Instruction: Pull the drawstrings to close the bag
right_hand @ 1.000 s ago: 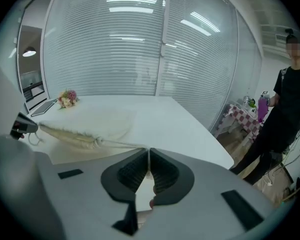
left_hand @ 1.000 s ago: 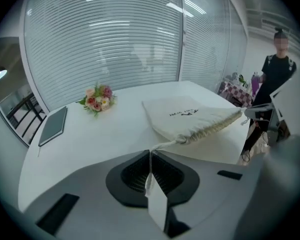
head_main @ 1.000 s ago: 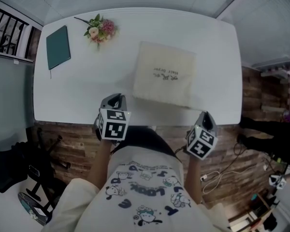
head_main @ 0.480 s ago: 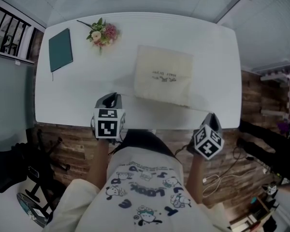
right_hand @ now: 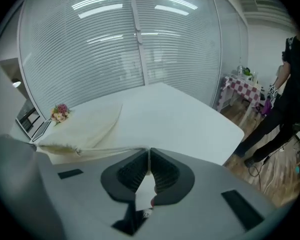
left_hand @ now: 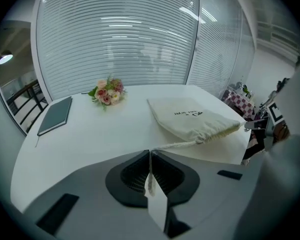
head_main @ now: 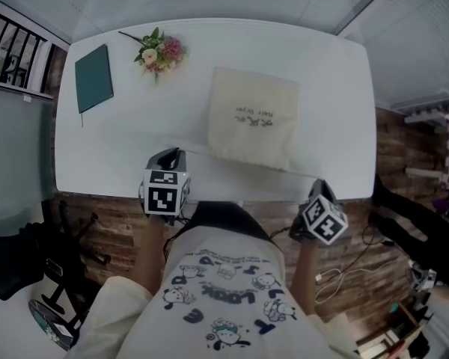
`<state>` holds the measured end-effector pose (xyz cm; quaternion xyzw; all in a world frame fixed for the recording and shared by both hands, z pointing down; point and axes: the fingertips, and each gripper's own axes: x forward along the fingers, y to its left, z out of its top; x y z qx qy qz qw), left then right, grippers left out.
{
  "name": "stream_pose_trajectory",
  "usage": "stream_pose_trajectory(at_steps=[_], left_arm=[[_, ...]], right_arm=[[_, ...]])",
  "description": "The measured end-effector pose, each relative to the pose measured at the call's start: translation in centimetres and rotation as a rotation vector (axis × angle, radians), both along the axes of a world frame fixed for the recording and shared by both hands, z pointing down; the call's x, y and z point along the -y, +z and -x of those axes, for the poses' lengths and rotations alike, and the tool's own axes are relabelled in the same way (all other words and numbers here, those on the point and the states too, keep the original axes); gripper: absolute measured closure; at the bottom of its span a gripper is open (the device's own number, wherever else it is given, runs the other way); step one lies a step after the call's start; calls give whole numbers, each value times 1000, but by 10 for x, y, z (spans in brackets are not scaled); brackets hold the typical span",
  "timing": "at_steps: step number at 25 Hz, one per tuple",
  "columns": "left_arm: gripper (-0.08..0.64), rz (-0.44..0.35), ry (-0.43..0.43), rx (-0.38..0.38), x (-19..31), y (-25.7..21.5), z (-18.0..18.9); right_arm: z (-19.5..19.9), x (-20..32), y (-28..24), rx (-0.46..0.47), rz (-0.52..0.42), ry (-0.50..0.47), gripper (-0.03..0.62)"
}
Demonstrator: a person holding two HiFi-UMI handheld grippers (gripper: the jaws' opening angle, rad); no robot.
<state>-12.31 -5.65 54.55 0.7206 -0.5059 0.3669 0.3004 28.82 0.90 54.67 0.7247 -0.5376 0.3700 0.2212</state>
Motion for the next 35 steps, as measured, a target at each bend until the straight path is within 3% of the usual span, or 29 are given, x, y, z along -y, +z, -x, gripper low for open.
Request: stream_pose_trajectory(at_steps=[4, 9, 10, 12, 13, 17, 20, 24, 28, 35], left_arm=[[508, 24, 50, -4, -15, 13, 0], [506, 65, 112, 70, -28, 27, 2], [504, 62, 113, 77, -28, 28, 3], [423, 53, 112, 89, -28, 29, 6], [383, 50, 113, 96, -29, 29, 8], [357, 43, 131, 104, -36, 24, 17], [337, 26, 154, 92, -36, 14, 17], [327, -17, 238, 83, -31, 2, 3], [324, -30, 314, 72, -27, 0, -16], [324, -31, 462, 108, -22, 6, -46]], right_arm=[[6, -16, 20, 11, 66, -64, 568], [16, -27, 24, -39, 108, -133, 565], [17, -28, 24, -41, 109, -136, 551], [18, -30, 24, -42, 112, -147, 427], [18, -31, 23, -44, 112, -154, 408], [20, -32, 9, -87, 78, -222, 407], [39, -17, -14, -139, 11, -360, 405], [100, -1, -24, -107, -23, -679, 405], [140, 0, -5, -124, 65, -907, 405], [141, 0, 30, -242, 235, -1112, 407]])
